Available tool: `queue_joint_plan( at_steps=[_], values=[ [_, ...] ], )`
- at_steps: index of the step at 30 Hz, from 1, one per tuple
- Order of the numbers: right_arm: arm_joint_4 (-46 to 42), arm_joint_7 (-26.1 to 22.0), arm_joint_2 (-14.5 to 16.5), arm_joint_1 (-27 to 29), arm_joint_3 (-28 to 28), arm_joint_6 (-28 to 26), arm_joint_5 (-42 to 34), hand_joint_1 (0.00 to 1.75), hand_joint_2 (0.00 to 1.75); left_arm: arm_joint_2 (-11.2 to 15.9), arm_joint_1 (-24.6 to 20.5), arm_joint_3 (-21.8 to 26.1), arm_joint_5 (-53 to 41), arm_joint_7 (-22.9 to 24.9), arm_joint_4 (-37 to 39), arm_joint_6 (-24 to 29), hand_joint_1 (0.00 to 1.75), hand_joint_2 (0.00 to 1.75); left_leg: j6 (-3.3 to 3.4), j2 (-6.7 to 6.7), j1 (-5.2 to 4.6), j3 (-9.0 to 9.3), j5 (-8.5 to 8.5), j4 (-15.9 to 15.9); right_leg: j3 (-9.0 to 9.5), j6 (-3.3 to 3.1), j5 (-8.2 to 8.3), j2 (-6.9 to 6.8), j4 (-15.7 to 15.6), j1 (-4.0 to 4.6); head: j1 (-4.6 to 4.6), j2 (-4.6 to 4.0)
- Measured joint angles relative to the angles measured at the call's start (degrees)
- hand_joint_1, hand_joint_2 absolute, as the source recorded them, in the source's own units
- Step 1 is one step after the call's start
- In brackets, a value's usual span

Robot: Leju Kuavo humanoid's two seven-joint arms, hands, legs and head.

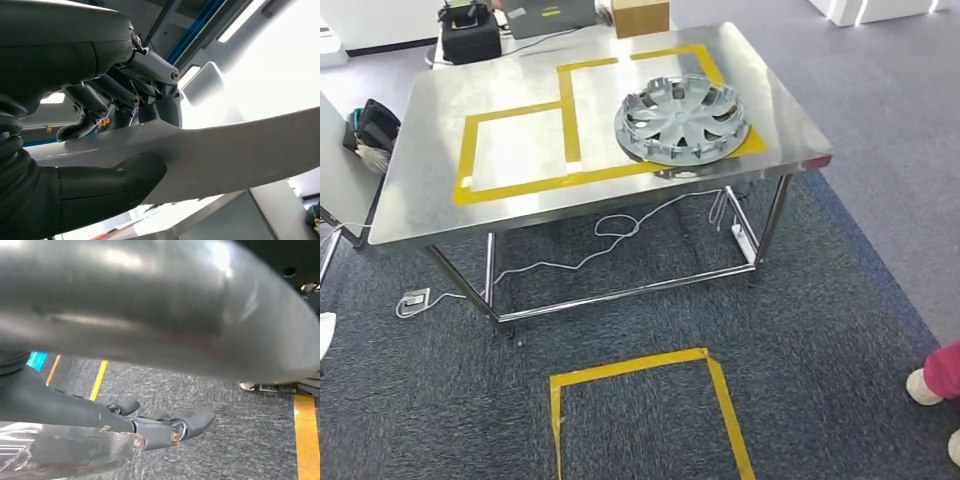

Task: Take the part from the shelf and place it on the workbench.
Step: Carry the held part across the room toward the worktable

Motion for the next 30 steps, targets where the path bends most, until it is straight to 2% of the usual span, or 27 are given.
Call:
queue_joint_plan(
  at_steps=[1, 2, 3, 4, 5, 6, 7, 9, 10, 11, 12, 14, 15, 19, 24, 30],
  values=[
    [0.0, -0.02, 0.0, 0.01, 0.0, 0.0, -0.01, 0.0, 0.0, 0.01, 0.08, -0.15, 0.0, 0.02, 0.01, 0.0, 1.75, 1.75, 0.21, 1.87, -0.21, -1.21, -1.31, 2.31, -0.09, -0.45, 0.13, -0.57, 0.02, 0.26, -0.26, 0.0],
    [0.0, -0.03, 0.0, 0.06, 0.0, 0.0, -0.01, 0.0, 0.0, 0.03, 0.07, -0.31, 0.0, 0.08, 0.01, 0.01, 1.75, 1.75, 0.55, 3.84, -0.53, -2.97, -3.21, 5.93, -0.09, -0.82, 0.28, -1.11, -0.03, 0.55, -0.5, 0.0],
    [0.0, -0.04, 0.0, 0.14, 0.0, 0.0, -0.01, 0.0, 0.0, 0.04, -0.01, -0.48, 0.01, 0.24, 0.01, 0.01, 1.75, 1.75, 0.91, 5.02, -0.84, -5.08, -5.33, 10.35, -0.2, -1.07, 0.41, -1.7, -0.08, 0.83, -0.63, -0.01],
    [0.0, -0.03, 0.0, 0.24, 0.0, 0.0, -0.01, 0.0, 0.0, 0.04, -0.05, -0.62, 0.02, 0.44, 0.01, 0.02, 1.75, 1.75, 1.24, 5.41, -1.12, -7.0, -7.0, 14.44, -0.37, -1.23, 0.49, -2.28, -0.09, 1.11, -0.71, -0.01],
    [0.0, -0.03, 0.0, 0.33, 0.0, 0.0, -0.01, 0.0, 0.0, 0.05, 0.01, -0.73, 0.02, 0.66, 0.01, 0.01, 1.75, 1.75, 1.6, 5.48, -1.38, -8.15, -7.71, 17.06, -0.49, -1.33, 0.52, -2.77, -0.09, 1.36, -0.68, -0.01],
    [0.0, -0.02, 0.0, 0.36, 0.0, -0.01, -0.01, 0.0, 0.0, 0.05, 0.13, -0.81, 0.03, 0.85, 0.01, -0.01, 1.75, 1.75, 2.05, 5.49, -1.65, -8.32, -7.32, 17.62, -0.52, -1.4, 0.49, -3.16, -0.09, 1.6, -0.7, -0.01],
    [0.0, -0.02, 0.0, 0.35, 0.0, -0.01, -0.02, 0.0, 0.0, 0.07, 0.22, -0.9, 0.03, 0.97, 0.01, -0.01, 1.75, 1.75, 2.59, 5.5, -1.96, -7.41, -5.93, 15.97, -0.46, -1.45, 0.45, -3.48, -0.09, 1.8, -0.7, -0.01],
    [0.0, -0.03, 0.0, 0.22, 0.0, -0.02, -0.02, 0.0, 0.0, 0.22, 0.29, -1.1, 0.04, 1.19, 0.01, -0.02, 1.75, 1.75, 3.82, 5.91, -2.72, -3.83, -2.38, 8.96, -0.36, -1.46, 0.3, -3.96, -0.09, 2.14, -0.7, -0.01],
    [0.0, -0.04, 0.0, 0.15, 0.0, -0.02, -0.03, 0.0, 0.0, 0.32, 0.27, -1.21, 0.05, 1.29, 0.0, -0.01, 1.75, 1.75, 4.17, 6.22, -3.04, -2.18, -1.47, 5.56, -0.37, -1.31, 0.15, -4.11, -0.01, 2.33, -0.69, -0.01],
    [0.0, -0.04, -0.01, 0.11, 0.0, -0.03, -0.03, 0.0, 0.0, 0.4, 0.25, -1.31, 0.06, 1.39, -0.01, -0.02, 1.75, 1.75, 4.2, 6.49, -3.25, -1.15, -1.1, 3.3, -0.6, -1.16, 0.02, -4.23, 0.03, 2.5, -0.65, -0.01],
    [0.0, -0.03, -0.09, 0.11, 0.0, -0.06, -0.04, 0.0, 0.0, 0.43, 0.27, -1.39, 0.07, 1.46, -0.01, -0.02, 1.75, 1.75, 3.84, 6.64, -3.33, -0.72, -1.23, 2.19, -0.82, -1.44, -0.15, -4.28, 0.04, 2.69, -0.63, -0.01],
    [0.0, -0.02, -0.25, 0.13, 0.0, -0.11, -0.04, 0.0, 0.0, 0.41, 0.45, -1.52, 0.09, 1.54, -0.01, -0.03, 1.75, 1.75, 3.12, 6.47, -3.28, -0.61, -1.23, 1.68, -1.0, -2.44, -0.14, -4.38, -0.17, 2.83, -0.55, -0.01],
    [0.0, -0.02, -0.31, 0.13, 0.01, -0.09, -0.03, 0.0, 0.0, 0.39, 0.56, -1.55, 0.09, 1.56, -0.01, -0.03, 1.75, 1.75, 3.01, 6.39, -3.29, -0.61, -1.22, 1.65, -0.87, -2.82, -0.03, -4.39, -0.38, 2.85, -0.56, -0.01],
    [0.0, -0.02, -0.33, 0.11, 0.01, -0.07, 0.01, 0.0, 0.0, 0.38, 0.6, -1.69, 0.09, 1.68, -0.01, -0.03, 1.75, 1.75, 3.64, 6.31, -3.35, -0.6, -1.26, 1.65, -0.4, -1.93, 0.6, -4.37, -1.34, 2.79, -0.55, -0.01],
    [0.0, -0.02, -0.35, 0.08, 0.02, 0.0, 0.1, 0.0, 0.0, 0.58, 0.56, -2.2, 0.22, 2.22, -0.01, -0.03, 1.75, 1.75, 4.03, 6.32, -3.39, -0.6, -1.25, 1.66, -0.19, -0.94, 0.95, -4.33, -1.9, 2.7, -0.56, -0.01],
    [0.0, -0.02, -0.38, 0.02, 0.03, 0.1, 0.42, 0.0, 0.0, 1.93, 0.58, -5.32, 1.91, 6.28, 0.2, -0.05, 1.75, 1.75, 4.34, 6.32, -3.48, -0.58, -1.17, 1.67, -0.18, -0.54, 1.03, -4.35, -1.93, 2.6, -0.58, -0.01]
  ],
)
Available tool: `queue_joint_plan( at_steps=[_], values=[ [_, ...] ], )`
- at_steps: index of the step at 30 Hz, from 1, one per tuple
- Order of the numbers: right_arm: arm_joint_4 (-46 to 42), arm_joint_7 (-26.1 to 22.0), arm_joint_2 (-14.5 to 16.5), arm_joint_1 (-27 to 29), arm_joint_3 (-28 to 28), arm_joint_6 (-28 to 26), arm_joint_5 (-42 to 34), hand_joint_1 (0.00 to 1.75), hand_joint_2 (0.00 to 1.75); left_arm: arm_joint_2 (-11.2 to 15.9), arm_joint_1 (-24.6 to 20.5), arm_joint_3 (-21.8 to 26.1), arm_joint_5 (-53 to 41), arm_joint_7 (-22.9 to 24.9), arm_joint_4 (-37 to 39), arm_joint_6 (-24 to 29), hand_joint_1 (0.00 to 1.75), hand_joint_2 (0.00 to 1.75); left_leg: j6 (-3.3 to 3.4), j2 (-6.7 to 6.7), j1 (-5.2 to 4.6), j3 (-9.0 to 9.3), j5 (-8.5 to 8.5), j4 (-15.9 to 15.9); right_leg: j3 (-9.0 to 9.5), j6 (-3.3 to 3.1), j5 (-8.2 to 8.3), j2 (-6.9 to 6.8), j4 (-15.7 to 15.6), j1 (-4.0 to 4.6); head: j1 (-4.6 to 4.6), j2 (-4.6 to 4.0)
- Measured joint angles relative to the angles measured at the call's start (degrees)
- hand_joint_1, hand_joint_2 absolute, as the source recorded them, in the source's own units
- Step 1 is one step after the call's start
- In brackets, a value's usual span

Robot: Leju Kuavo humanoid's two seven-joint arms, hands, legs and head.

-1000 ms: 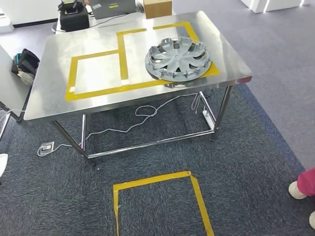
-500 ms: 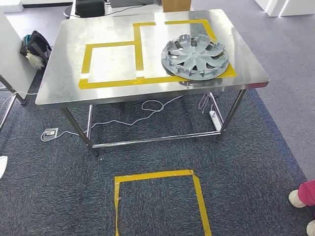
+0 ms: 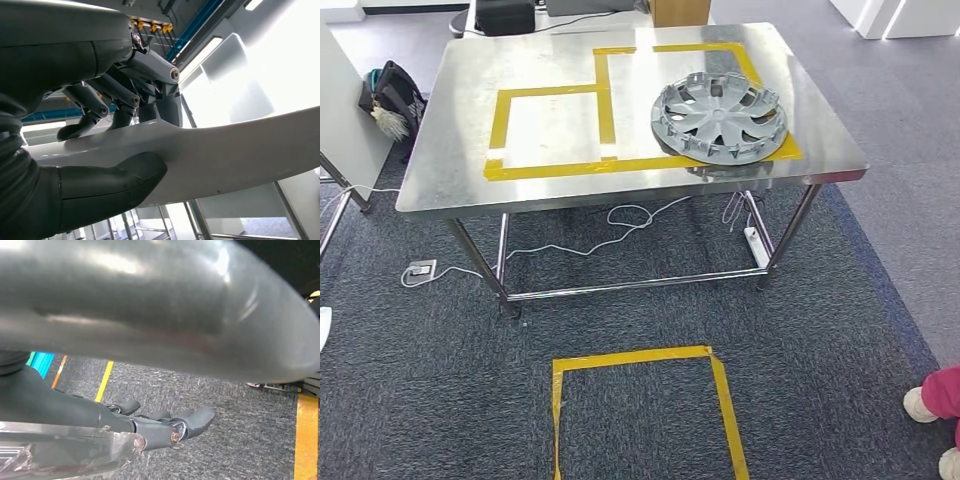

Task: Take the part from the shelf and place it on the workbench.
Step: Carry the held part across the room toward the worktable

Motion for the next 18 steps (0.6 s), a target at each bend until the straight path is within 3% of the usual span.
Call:
queue_joint_plan(
  at_steps=[10, 18],
  values=[
    [0.0, -0.01, -0.1, -0.05, 0.34, 0.11, 0.13, 0.0, 0.0, 2.07, 0.08, -5.38, 2.15, 2.31, 1.43, -0.2, 1.75, 1.75, 0.03, 0.0, 0.07, 0.02, 0.07, -0.01, 0.01, 0.01, 0.0, 0.01, 0.04, 0.06, 0.0, 0.0],
    [0.0, -0.1, -0.27, -0.01, 0.38, 0.28, 0.2, 0.0, 0.0, 6.16, 2.06, -10.05, 3.4, 4.9, 1.63, -1.1, 1.75, 1.75, 0.04, 0.01, 0.07, 0.02, 0.07, -0.01, 0.0, 0.0, 0.0, 0.01, 0.03, 0.05, 0.01, 0.0]
  ],
)
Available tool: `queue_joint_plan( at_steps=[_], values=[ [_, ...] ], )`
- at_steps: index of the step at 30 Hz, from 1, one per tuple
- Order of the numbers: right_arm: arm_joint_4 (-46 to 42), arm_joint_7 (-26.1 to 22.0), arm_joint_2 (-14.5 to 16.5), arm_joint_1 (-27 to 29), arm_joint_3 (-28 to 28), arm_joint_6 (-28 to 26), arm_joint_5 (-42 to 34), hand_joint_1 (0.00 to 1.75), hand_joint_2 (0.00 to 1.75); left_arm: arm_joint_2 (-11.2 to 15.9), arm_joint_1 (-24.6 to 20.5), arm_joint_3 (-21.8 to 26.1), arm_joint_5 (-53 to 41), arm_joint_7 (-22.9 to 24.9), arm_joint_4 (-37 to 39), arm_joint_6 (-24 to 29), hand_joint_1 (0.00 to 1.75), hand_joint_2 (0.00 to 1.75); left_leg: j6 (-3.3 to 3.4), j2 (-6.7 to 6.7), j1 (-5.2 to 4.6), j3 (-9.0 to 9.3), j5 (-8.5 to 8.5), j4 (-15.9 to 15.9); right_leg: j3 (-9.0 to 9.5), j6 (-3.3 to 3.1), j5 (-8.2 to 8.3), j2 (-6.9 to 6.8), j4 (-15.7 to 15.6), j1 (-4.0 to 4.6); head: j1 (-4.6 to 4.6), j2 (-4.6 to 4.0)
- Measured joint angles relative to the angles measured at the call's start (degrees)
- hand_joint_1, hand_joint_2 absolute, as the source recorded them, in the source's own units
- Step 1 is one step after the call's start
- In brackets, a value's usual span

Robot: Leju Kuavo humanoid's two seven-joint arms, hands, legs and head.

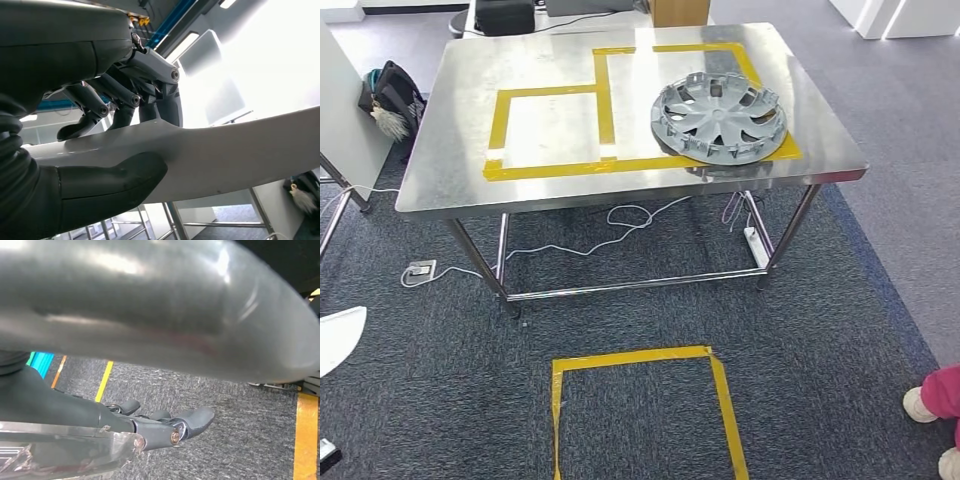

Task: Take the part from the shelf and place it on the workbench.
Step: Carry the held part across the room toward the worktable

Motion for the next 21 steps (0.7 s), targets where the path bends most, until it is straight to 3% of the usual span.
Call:
queue_joint_plan(
  at_steps=[7, 11, 12, 14, 16, 17, 18, 19, 21],
  values=[
    [0.0, -0.02, -0.16, -0.01, 0.01, 0.02, 0.03, 0.0, 0.0, 1.5, 0.68, -1.7, 0.01, 0.11, 0.0, 0.05, 1.75, 1.75, 0.15, -0.01, -0.09, -0.02, -0.07, 0.06, 0.07, 0.17, 0.07, -0.04, -0.1, -0.07, 0.0, 0.0],
    [0.0, -0.24, -0.17, -0.05, 0.02, 0.16, 0.22, 0.0, 0.0, 2.72, 1.61, -2.68, 0.39, 0.43, -0.35, 0.64, 1.75, 1.75, 1.69, -0.28, -0.28, 0.7, -1.05, -1.66, 0.57, 1.94, 1.27, -0.06, 0.59, -0.61, -0.06, 0.01],
    [-0.01, -0.34, -0.19, -0.02, 0.04, 0.21, 0.27, 0.0, 0.0, 3.15, 1.98, -2.89, 0.6, 0.62, -0.63, 0.9, 1.75, 1.75, 2.05, -0.44, -0.22, 1.37, -1.0, -2.23, 0.28, 2.05, 1.12, 0.36, 1.8, -0.66, 0.03, 0.01],
    [-0.01, -0.51, -0.22, -0.02, 0.09, 0.27, 0.33, 0.0, 0.0, 3.9, 2.5, -3.37, 1.02, 1.11, -1.26, 1.4, 1.75, 1.75, 2.54, -0.72, -0.14, 2.46, -0.88, -2.69, -2.42, 1.55, -1.81, 1.58, 6.55, -0.72, 0.37, 0.01],
    [0.0, -0.59, -0.26, 0.12, 0.16, 0.27, 0.37, 0.0, 0.0, 4.25, 2.78, -4.02, 1.3, 1.46, -1.67, 1.78, 1.75, 1.75, 2.54, -1.0, -0.17, 2.99, -1.29, -2.66, -6.91, 1.14, -4.91, 2.34, 13.75, -0.71, 0.64, 0.0],
    [0.0, -0.6, -0.28, 0.26, 0.21, 0.27, 0.38, 0.0, 0.0, 4.32, 2.92, -4.37, 1.34, 1.61, -1.78, 1.87, 1.75, 1.75, 2.4, -1.18, -0.15, 3.35, -1.6, -2.65, -8.61, 1.21, -5.32, 2.44, 15.83, -0.75, 0.7, 0.0],
    [0.0, -0.6, -0.29, 0.44, 0.26, 0.27, 0.38, 0.0, 0.0, 4.37, 3.03, -4.72, 1.38, 1.76, -1.85, 1.97, 1.75, 1.75, 2.16, -1.37, -0.05, 3.84, -1.95, -2.62, -9.3, 1.51, -4.64, 2.47, 15.86, -0.85, 0.72, 0.0],
    [0.0, -0.6, -0.29, 0.62, 0.3, 0.25, 0.39, 0.0, 0.0, 4.42, 3.09, -5.05, 1.38, 1.94, -1.87, 2.09, 1.75, 1.75, 1.86, -1.57, 0.11, 4.46, -2.38, -2.58, -8.88, 1.96, -3.03, 2.47, 13.74, -1.02, 0.7, 0.0],
    [0.01, -0.59, -0.28, 0.86, 0.33, 0.2, 0.38, 0.0, 0.0, 4.68, 3.12, -5.68, 1.41, 2.36, -1.88, 2.44, 1.75, 1.75, 0.92, -1.9, 0.42, 5.84, -3.38, -2.41, -6.27, 3.05, 1.17, 2.58, 6.73, -1.48, 0.77, 0.0]
  ],
)
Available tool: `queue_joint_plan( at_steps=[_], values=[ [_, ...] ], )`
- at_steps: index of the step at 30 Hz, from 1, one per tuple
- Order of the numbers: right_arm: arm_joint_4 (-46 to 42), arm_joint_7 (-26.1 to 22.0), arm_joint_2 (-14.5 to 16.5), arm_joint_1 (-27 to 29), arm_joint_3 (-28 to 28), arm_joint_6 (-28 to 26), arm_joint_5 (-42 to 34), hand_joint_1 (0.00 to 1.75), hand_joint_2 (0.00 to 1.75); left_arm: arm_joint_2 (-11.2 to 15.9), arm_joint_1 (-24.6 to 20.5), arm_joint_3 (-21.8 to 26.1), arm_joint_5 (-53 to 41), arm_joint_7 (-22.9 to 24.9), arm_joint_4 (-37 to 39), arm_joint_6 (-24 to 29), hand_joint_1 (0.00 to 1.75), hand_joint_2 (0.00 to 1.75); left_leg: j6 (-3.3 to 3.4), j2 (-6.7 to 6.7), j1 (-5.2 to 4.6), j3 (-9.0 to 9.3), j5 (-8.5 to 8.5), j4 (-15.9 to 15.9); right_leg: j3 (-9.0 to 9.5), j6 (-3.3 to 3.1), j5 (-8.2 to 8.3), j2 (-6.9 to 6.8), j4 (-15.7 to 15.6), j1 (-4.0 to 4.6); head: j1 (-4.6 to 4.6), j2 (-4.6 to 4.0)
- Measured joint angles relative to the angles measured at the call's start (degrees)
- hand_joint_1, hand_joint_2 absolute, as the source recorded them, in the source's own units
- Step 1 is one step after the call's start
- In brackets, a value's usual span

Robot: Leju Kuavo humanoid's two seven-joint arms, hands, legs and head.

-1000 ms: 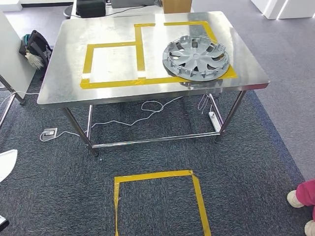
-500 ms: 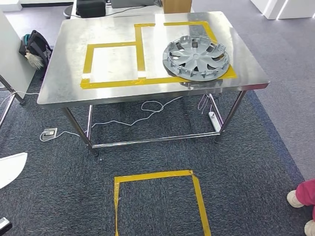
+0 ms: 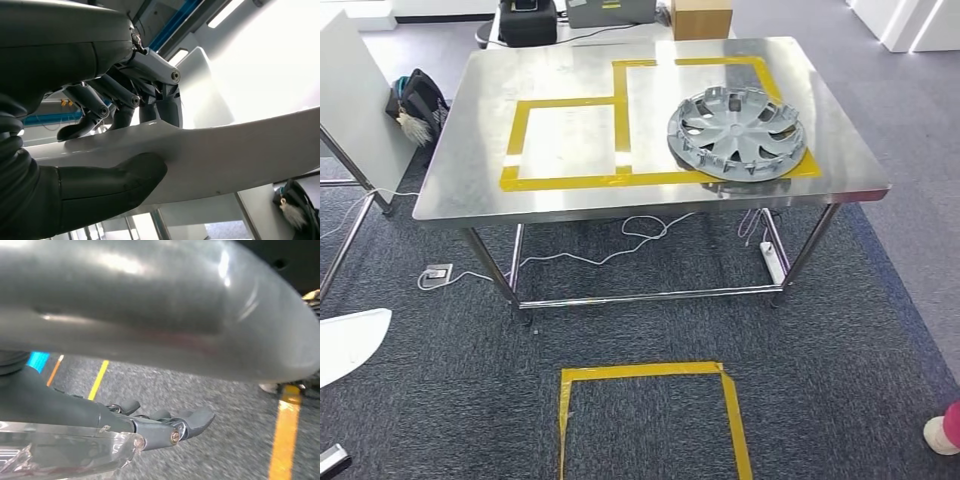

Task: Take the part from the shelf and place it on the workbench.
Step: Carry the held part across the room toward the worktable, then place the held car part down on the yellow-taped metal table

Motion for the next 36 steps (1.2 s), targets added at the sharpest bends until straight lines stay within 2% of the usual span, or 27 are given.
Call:
queue_joint_plan(
  at_steps=[1, 2, 4, 6, 7, 8, 9, 10, 12, 13, 14, 15, 17, 18, 19, 21, 22, 23, 24, 26, 27, 28, 29, 31, 32, 33, 36],
  values=[
    [0.0, 0.0, 0.02, 0.01, 0.02, -0.02, 0.0, 0.0, 0.0, 0.21, 0.01, -0.27, 0.05, 0.2, -0.02, 0.18, 1.75, 1.75, -0.52, -0.12, 0.07, 0.53, -0.6, 0.17, 1.03, -0.13, 0.85, 0.07, -2.72, -0.11, 0.04, 0.0],
    [0.0, 0.0, 0.05, -0.02, 0.03, -0.03, -0.01, 0.0, 0.0, 0.46, 0.01, -0.51, 0.1, 0.34, -0.08, 0.32, 1.75, 1.75, -0.97, -0.18, 0.08, 0.86, -1.19, 0.27, 1.75, -0.58, 1.19, 0.14, -4.16, -0.12, 0.05, 0.0],
    [-0.01, -0.01, 0.08, -0.06, 0.06, -0.04, -0.01, 0.0, 0.0, 0.92, -0.03, -0.96, 0.2, 0.5, -0.23, 0.52, 1.75, 1.75, -1.65, -0.22, 0.14, 1.39, -1.79, 0.6, 2.21, -2.2, 0.23, 0.15, -4.61, 0.07, -0.01, 0.0],
    [-0.02, -0.01, 0.08, -0.05, 0.07, -0.07, -0.02, 0.0, 0.0, 1.25, -0.13, -1.39, 0.3, 0.66, -0.31, 0.74, 1.75, 1.75, -2.2, 0.09, 0.29, 0.52, -0.8, 3.08, 3.25, -3.25, -0.22, 0.13, -4.63, 0.11, -0.15, 0.01],
    [-0.02, -0.02, 0.08, -0.05, 0.07, -0.09, -0.04, 0.0, 0.0, 1.38, -0.16, -1.61, 0.38, 0.86, -0.32, 0.96, 1.75, 1.75, -2.46, 0.36, 0.32, -1.28, -0.14, 6.05, 4.13, -3.65, -0.57, 0.08, -4.8, 0.1, -0.24, 0.02],
    [-0.02, -0.02, 0.08, -0.06, 0.07, -0.11, -0.06, 0.0, 0.0, 1.52, -0.17, -1.84, 0.44, 1.16, -0.32, 1.14, 1.75, 1.75, -2.7, 0.62, 0.35, -3.91, 0.05, 9.89, 4.96, -3.97, -0.99, 0.01, -5.09, 0.09, -0.33, 0.02],
    [-0.01, -0.02, 0.08, -0.02, 0.07, -0.14, -0.08, 0.0, 0.0, 1.62, -0.14, -2.07, 0.51, 1.51, -0.33, 1.31, 1.75, 1.75, -2.88, 0.81, 0.34, -6.9, -0.67, 13.75, 5.85, -4.16, -1.42, -0.1, -5.41, 0.09, -0.36, 0.02],
    [-0.01, -0.01, 0.08, 0.04, 0.07, -0.16, -0.1, 0.0, 0.0, 1.68, -0.09, -2.28, 0.55, 1.9, -0.33, 1.41, 1.75, 1.75, -2.96, 0.86, 0.35, -9.68, -2.39, 16.67, 6.84, -4.23, -1.9, -0.15, -5.78, 0.08, -0.44, 0.02],
    [-0.01, 0.01, 0.08, 0.15, 0.07, -0.22, -0.11, 0.0, 0.0, 1.71, 0.01, -2.76, 0.58, 2.58, -0.33, 1.7, 1.75, 1.75, -2.86, 0.86, 0.36, -13.34, -6.37, 18.37, 9.18, -4.09, -2.99, -0.15, -6.54, 0.03, -0.5, 0.02],
    [-0.01, 0.02, 0.08, 0.16, 0.07, -0.25, -0.11, 0.0, 0.0, 1.69, 0.03, -3.02, 0.64, 2.83, -0.33, 1.97, 1.75, 1.75, -2.74, 0.87, 0.35, -14.12, -7.04, 17.15, 10.54, -3.99, -3.67, -0.08, -6.9, -0.02, -0.54, 0.02],
    [-0.01, 0.02, 0.08, 0.16, 0.07, -0.26, -0.11, 0.0, 0.0, 1.67, 0.03, -3.27, 0.87, 3.03, -0.34, 2.33, 1.75, 1.75, -2.6, 0.89, 0.35, -14.42, -5.99, 14.8, 11.91, -3.85, -4.47, 0.0, -7.19, -0.08, -0.52, 0.02],
    [0.0, 0.02, 0.08, 0.19, 0.07, -0.28, -0.11, 0.0, 0.0, 1.61, 0.0, -3.48, 1.16, 3.16, -0.34, 2.63, 1.75, 1.75, -2.46, 1.0, 0.35, -14.46, -2.59, 11.66, 12.88, -3.66, -5.32, 0.09, -7.43, -0.13, -0.57, 0.02],
    [0.15, 0.05, 0.08, 0.16, 0.06, -0.32, -0.12, 0.0, 0.0, 1.31, -0.07, -3.87, 1.96, 3.34, -0.34, 2.94, 1.75, 1.75, -2.22, 1.37, 0.31, -14.78, 6.37, 5.51, 14.28, -2.96, -7.13, 0.24, -7.39, 0.07, -1.01, 0.01],
    [0.24, 0.1, 0.08, 0.19, 0.06, -0.35, -0.13, 0.0, 0.0, 1.11, -0.07, -4.09, 2.33, 3.39, -0.34, 2.93, 1.75, 1.75, -2.11, 1.5, 0.3, -14.98, 9.59, 4.03, 14.67, -2.54, -7.88, 0.29, -7.63, 0.22, -1.11, 0.01],
    [0.32, 0.14, 0.08, 0.17, 0.06, -0.4, -0.15, 0.0, 0.0, 0.9, -0.13, -4.29, 2.9, 3.42, -0.34, 2.82, 1.75, 1.75, -1.96, 1.51, 0.26, -15.16, 10.79, 3.49, 15.29, -2.16, -8.46, 0.28, -8.05, 0.34, -1.16, 0.0],
    [0.32, 0.27, 0.08, 0.03, 0.07, -0.52, -0.3, 0.0, 0.0, 0.57, -0.71, -4.58, 5.14, 3.09, -0.37, 1.8, 1.75, 1.75, -1.42, 1.32, 0.3, -14.82, 10.35, 3.9, 16.31, -1.57, -9.33, 0.23, -9.11, 0.24, -0.81, 0.02],
    [0.31, 0.35, 0.09, -0.18, 0.07, -0.62, -0.44, 0.0, 0.0, 0.38, -1.22, -4.64, 6.94, 2.7, -0.38, 0.81, 1.75, 1.75, -1.05, 1.25, 0.28, -14.55, 9.91, 3.86, 16.14, -1.39, -10.04, 0.2, -8.3, 0.22, -0.66, 0.03],
    [0.3, 0.47, 0.1, -0.41, 0.07, -0.71, -0.63, 0.0, 0.0, 0.14, -1.84, -4.66, 8.97, 2.16, -0.39, -0.43, 1.75, 1.75, -0.67, 1.2, 0.24, -14.22, 9.53, 3.8, 14.99, -1.3, -11.23, 0.19, -5.95, 0.27, -0.5, 0.03],
    [0.3, 0.58, 0.13, -0.55, 0.07, -0.83, -0.81, 0.0, 0.0, -0.26, -2.44, -4.67, 11.03, 1.51, -0.38, -1.81, 1.75, 1.75, -0.32, 1.18, 0.1, -13.95, 9.13, 3.76, 12.72, -1.34, -12.79, 0.2, -2.03, 0.43, -0.28, 0.03],
    [0.3, 0.77, 0.26, -0.63, 0.05, -1.05, -1.19, 0.0, 0.0, -1.25, -3.51, -4.56, 14.17, 0.16, -0.29, -4.28, 1.75, 1.75, 0.27, 1.17, -0.35, -13.42, 8.44, 3.75, 6.75, -1.66, -15.22, 0.2, 6.48, 0.88, -0.07, 0.02],
    [0.3, 0.85, 0.36, -0.53, 0.05, -1.14, -1.33, 0.0, 0.0, -1.78, -3.85, -4.44, 15.12, -0.43, -0.22, -5.19, 1.75, 1.75, 0.48, 1.13, -0.61, -13.08, 8.12, 3.75, 4.54, -1.95, -15.02, 0.21, 8.75, 1.15, 0.01, 0.02],
    [0.3, 0.9, 0.49, -0.43, 0.05, -1.2, -1.46, 0.0, 0.0, -2.2, -4.07, -4.25, 15.67, -0.86, -0.16, -5.78, 1.75, 1.75, 0.63, 1.06, -0.88, -12.68, 7.85, 3.75, 3.39, -2.35, -13.57, 0.22, 8.77, 1.44, 0.07, 0.02],
    [0.3, 0.93, 0.6, -0.34, 0.06, -1.22, -1.55, 0.0, 0.0, -2.56, -4.23, -4.03, 15.99, -1.17, -0.13, -6.14, 1.75, 1.75, 0.73, 0.96, -1.14, -12.23, 7.62, 3.75, 3.28, -2.88, -11.09, 0.23, 6.64, 1.75, 0.12, 0.02],
    [0.31, 0.93, 0.72, -0.28, 0.06, -1.31, -1.64, 0.0, 0.0, -3.04, -4.62, -3.7, 16.32, -1.47, -0.1, -6.45, 1.75, 1.75, 0.79, 0.75, -1.66, -11.47, 7.26, 3.8, 4.62, -4.21, -5.82, 0.31, -0.24, 2.39, 0.08, 0.02],
    [0.32, 0.93, 0.74, -0.3, 0.06, -1.34, -1.66, 0.0, 0.0, -3.23, -4.82, -3.58, 16.43, -1.54, -0.1, -6.51, 1.75, 1.75, 0.69, 0.63, -1.82, -11.24, 7.14, 3.84, 5.2, -4.65, -4.2, 0.3, -2.8, 2.6, 0.07, 0.02],
    [0.32, 0.93, 0.77, -0.31, 0.06, -1.38, -1.67, 0.0, 0.0, -3.37, -4.96, -3.48, 16.5, -1.56, -0.09, -6.56, 1.75, 1.75, 0.53, 0.53, -1.91, -11.14, 7.09, 3.83, 5.46, -4.92, -3.38, 0.29, -4.19, 2.76, 0.04, 0.02],
    [0.32, 0.93, 0.84, -0.29, 0.07, -1.42, -1.68, 0.0, 0.0, -3.57, -5.05, -3.26, 16.55, -1.61, -0.07, -6.64, 1.75, 1.75, 0.64, 0.42, -1.89, -11.05, 6.66, 3.62, 5.42, -4.63, -2.87, 0.27, -4.8, 2.84, 0.04, 0.02]
  ],
)
